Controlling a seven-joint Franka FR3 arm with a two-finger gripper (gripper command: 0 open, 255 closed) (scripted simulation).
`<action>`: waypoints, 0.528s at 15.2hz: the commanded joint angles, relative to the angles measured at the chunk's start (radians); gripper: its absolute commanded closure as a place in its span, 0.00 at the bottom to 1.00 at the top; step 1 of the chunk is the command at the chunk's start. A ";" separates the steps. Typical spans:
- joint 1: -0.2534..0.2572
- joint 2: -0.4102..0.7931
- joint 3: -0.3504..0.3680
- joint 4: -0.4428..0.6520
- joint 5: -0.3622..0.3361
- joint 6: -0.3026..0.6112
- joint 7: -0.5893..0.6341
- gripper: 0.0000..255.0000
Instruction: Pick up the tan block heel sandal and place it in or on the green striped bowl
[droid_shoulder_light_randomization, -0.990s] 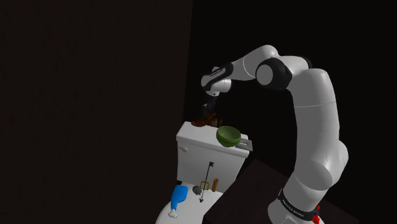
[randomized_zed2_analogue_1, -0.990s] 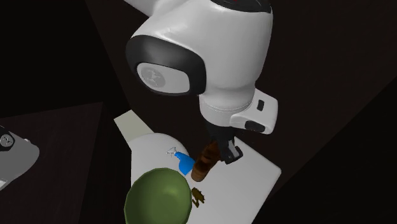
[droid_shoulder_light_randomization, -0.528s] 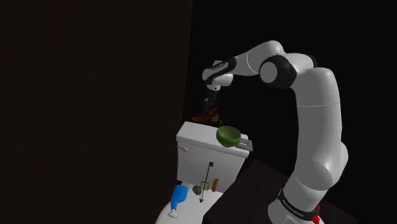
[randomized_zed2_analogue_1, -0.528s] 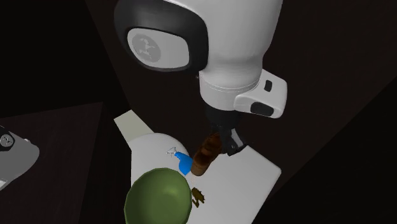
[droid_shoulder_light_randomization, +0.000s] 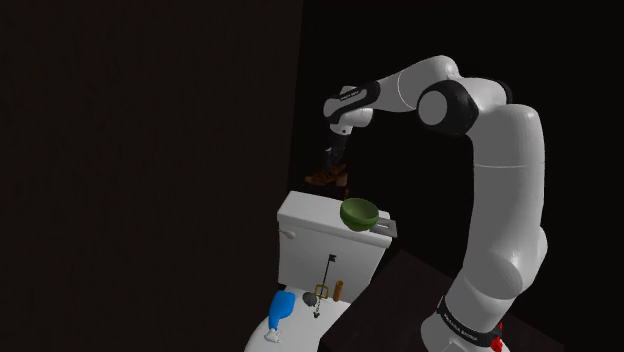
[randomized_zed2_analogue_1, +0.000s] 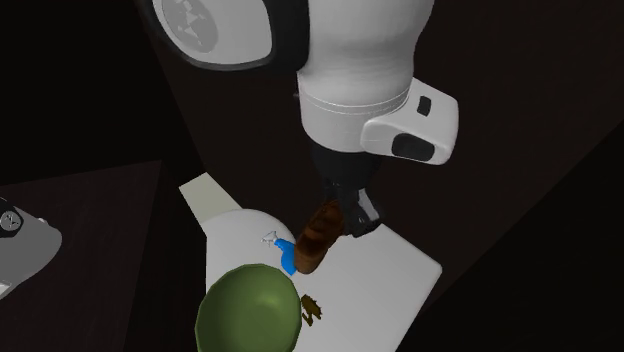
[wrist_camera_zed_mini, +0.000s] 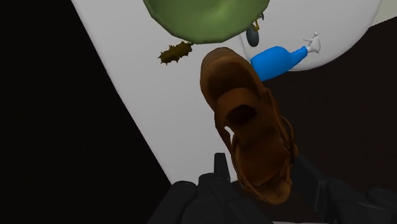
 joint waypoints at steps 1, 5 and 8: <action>-0.005 -0.061 -0.011 -0.079 -0.009 0.018 -0.021 1.00; -0.024 -0.181 -0.039 -0.230 -0.032 0.046 -0.069 1.00; -0.042 -0.267 -0.062 -0.328 -0.056 0.058 -0.103 1.00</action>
